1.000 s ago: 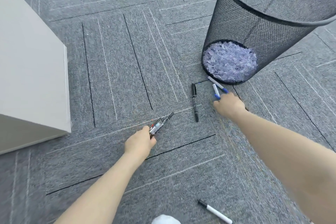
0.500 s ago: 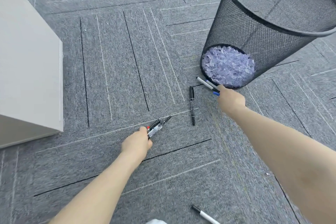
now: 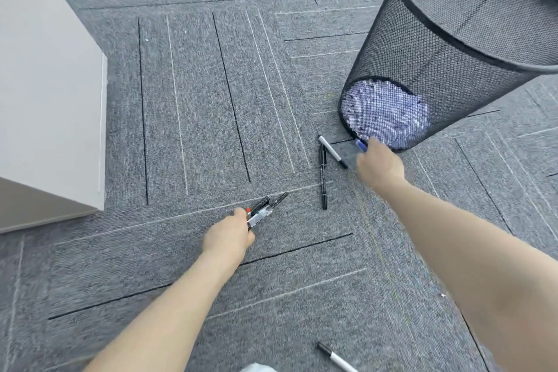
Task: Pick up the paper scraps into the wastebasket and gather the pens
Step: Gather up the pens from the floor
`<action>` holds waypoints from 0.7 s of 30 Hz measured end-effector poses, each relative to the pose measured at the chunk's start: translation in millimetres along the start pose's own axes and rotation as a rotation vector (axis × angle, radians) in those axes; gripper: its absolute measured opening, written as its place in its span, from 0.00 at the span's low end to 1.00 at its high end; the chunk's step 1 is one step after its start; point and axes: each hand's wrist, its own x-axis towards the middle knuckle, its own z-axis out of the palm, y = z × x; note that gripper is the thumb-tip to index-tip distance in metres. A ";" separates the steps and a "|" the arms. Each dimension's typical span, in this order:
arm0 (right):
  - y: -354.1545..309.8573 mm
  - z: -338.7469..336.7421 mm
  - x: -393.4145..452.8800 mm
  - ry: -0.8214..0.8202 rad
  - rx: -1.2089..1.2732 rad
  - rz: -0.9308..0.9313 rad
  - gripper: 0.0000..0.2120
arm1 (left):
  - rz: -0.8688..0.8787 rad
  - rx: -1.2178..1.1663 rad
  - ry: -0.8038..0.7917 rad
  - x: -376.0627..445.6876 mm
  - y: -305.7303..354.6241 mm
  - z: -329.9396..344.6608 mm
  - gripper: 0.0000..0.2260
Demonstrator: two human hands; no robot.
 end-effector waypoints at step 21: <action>-60.9 37.3 -50.7 -0.235 -0.189 -0.154 0.15 | 0.027 -0.007 0.016 3.2 -4.6 0.3 0.09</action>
